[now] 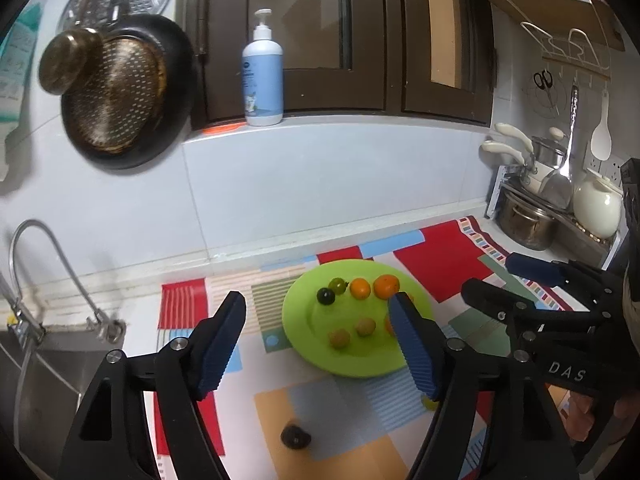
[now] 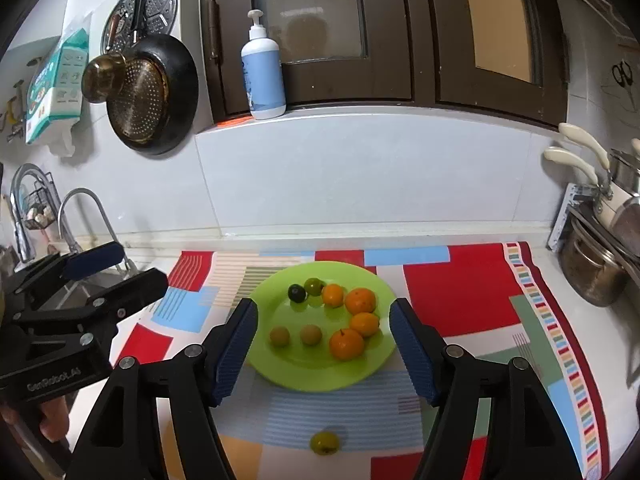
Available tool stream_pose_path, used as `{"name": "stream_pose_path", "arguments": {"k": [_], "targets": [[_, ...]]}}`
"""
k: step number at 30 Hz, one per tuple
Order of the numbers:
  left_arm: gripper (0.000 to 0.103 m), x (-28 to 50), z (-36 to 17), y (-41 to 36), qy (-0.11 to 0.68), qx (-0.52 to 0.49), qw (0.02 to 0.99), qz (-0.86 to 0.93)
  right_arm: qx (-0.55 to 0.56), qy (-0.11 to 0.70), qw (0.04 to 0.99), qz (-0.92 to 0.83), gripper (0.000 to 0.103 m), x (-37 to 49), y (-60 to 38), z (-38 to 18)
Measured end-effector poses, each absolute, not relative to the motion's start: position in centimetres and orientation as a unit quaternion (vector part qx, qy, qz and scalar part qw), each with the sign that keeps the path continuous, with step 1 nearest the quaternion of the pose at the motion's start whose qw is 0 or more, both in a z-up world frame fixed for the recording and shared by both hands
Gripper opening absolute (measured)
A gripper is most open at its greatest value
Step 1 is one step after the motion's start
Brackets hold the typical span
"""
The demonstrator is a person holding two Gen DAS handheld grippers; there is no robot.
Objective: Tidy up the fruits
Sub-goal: 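Lift both tools back from the plate toward the remaining fruits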
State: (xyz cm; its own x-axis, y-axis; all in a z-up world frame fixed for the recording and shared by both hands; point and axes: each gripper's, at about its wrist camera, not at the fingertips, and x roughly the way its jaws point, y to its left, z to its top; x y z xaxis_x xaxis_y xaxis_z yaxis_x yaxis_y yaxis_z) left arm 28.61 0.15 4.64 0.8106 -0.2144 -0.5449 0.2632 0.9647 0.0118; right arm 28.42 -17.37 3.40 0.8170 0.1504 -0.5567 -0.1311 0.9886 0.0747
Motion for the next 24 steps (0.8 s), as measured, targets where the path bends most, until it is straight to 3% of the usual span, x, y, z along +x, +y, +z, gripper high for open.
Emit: {"name": "stream_pose_path", "arguments": {"k": [24], "targets": [[0.078, 24.6, -2.7, 2.8, 0.358, 0.05, 0.928, -0.092, 0.003, 0.349, 0.937, 0.037, 0.069, 24.1, -15.6, -2.3]]}}
